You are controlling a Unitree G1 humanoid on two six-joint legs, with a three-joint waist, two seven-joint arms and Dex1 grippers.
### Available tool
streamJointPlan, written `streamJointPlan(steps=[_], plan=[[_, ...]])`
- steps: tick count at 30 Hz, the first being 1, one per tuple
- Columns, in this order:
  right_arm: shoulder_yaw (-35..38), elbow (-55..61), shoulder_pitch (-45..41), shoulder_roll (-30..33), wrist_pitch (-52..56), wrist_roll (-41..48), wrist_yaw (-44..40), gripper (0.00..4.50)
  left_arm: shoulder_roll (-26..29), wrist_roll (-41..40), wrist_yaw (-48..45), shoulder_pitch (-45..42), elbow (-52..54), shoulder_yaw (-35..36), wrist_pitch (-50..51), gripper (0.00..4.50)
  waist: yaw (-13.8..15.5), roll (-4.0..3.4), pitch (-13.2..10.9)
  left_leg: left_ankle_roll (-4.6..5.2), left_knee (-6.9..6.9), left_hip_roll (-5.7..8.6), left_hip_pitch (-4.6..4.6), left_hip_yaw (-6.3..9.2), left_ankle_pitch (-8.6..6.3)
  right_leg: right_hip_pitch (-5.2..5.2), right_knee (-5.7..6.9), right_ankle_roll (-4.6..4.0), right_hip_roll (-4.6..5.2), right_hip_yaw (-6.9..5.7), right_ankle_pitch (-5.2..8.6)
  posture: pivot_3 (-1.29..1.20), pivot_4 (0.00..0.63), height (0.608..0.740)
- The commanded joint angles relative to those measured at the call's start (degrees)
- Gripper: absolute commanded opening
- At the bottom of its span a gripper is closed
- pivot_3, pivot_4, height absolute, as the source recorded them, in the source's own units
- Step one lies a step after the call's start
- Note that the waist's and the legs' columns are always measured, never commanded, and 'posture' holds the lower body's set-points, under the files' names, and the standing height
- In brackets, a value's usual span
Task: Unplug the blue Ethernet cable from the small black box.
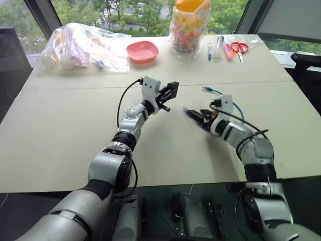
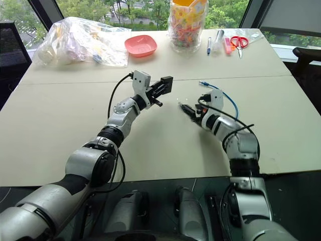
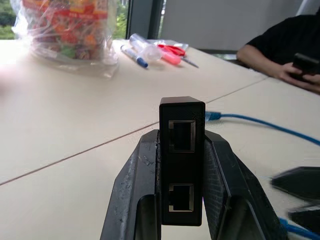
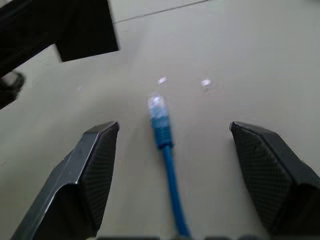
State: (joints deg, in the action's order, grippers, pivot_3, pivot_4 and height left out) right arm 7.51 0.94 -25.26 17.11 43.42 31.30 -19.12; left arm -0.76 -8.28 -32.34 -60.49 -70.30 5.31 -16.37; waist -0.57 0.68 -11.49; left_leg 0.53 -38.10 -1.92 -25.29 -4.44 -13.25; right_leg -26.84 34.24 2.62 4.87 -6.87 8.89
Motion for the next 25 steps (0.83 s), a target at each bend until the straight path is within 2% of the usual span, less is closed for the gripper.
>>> streamJointPlan(steps=[1,2,8,11,12,15,17,19,22,25], plan=[[3.29,8.98,1.12,-2.28,0.26,2.55,3.78,3.68,-0.98,1.2,0.29,-1.28,-1.24,0.06,-0.57,0.49,0.0,0.0,0.0,0.0,-0.06,0.0,0.0,0.02,0.0,0.01,0.0,0.0,0.0,0.0,-0.04,0.0,0.15,0.74],[4.23,9.97,1.51,-2.95,0.12,3.18,4.47,3.74,-1.03,1.49,0.08,-1.17,-1.49,-0.01,-0.49,1.51,0.03,0.0,0.0,0.0,-0.08,-0.02,0.0,0.03,0.0,0.02,-0.01,-0.01,0.0,0.0,-0.08,0.0,0.15,0.74],[7.06,13.48,3.23,-3.01,-2.02,4.88,4.03,3.74,0.54,1.1,-3.97,0.2,-0.26,0.69,1.54,3.91,0.0,0.0,0.0,-0.01,-0.09,-0.02,0.0,0.02,-0.01,0.04,-0.07,-0.03,0.05,-0.01,-0.11,0.0,0.15,0.74],[7.24,15.3,4.66,-1.36,-3.17,4.6,2.29,3.74,3.26,-0.12,-8.07,1.64,4.36,0.99,2.93,3.91,-0.04,0.0,0.0,0.0,-0.06,-0.01,-0.01,-0.01,-0.01,0.02,-0.06,-0.03,0.04,0.0,-0.11,0.0,0.15,0.74],[7.21,16.06,5.59,-0.13,-3.71,4.14,1.29,3.74,4.86,-0.65,-10.9,3.69,9.47,0.37,4.52,3.91,-0.12,0.0,0.0,0.0,-0.05,-0.01,-0.01,-0.02,-0.01,0.01,-0.06,-0.03,0.04,0.0,-0.11,0.0,0.15,0.74],[7.83,17.71,8.52,3.01,-4.92,4.21,-1.77,3.74,8.76,-5.28,-17.58,12.81,31.57,-1.46,16.7,3.91,-0.18,-0.01,0.01,0.0,-0.04,-0.03,0.01,-0.02,-0.01,0.01,-0.04,-0.05,0.03,0.01,-0.12,0.0,0.15,0.74],[8.77,18.46,10.61,4.46,-5.42,5.12,-3.48,3.74,13.23,-9.84,-19.65,22.49,51.8,-3.3,29.02,3.91,-0.47,-0.04,0.02,0.0,-0.02,-0.06,0.03,-0.03,-0.01,0.01,-0.04,-0.06,0.02,0.05,-0.12,0.0,0.15,0.74],[9.03,19.15,12.11,5.71,-5.79,5.38,-4.86,3.74,18.01,-11.58,-20.38,30.15,65.27,-4.98,36.31,3.91,-0.37,-0.06,0.03,0.0,0.0,-0.08,0.07,-0.04,-0.01,0.03,-0.01,-0.21,-0.01,0.15,-0.2,0.0,0.15,0.74],[8.91,19.99,13.4,6.48,-6.37,5.39,-6.11,3.74,21.13,-13.22,-17.41,35.29,74.73,-4.68,42.89,3.91,0.42,-0.08,0.03,-0.02,-0.08,-0.09,0.14,-0.02,0.01,0.08,0.01,-0.1,-0.08,0.2,-0.11,0.0,0.15,0.74],[8.06,21.33,14.54,7.26,-6.83,4.93,-7.62,3.74,22.02,-15.79,-12.98,38.64,81.27,-2.23,49.31,3.91,1.01,-0.08,0.04,-0.11,-0.17,-0.12,0.16,0.0,0.0,0.2,-0.17,-0.39,-0.08,0.18,-0.04,0.0,0.15,0.74]])
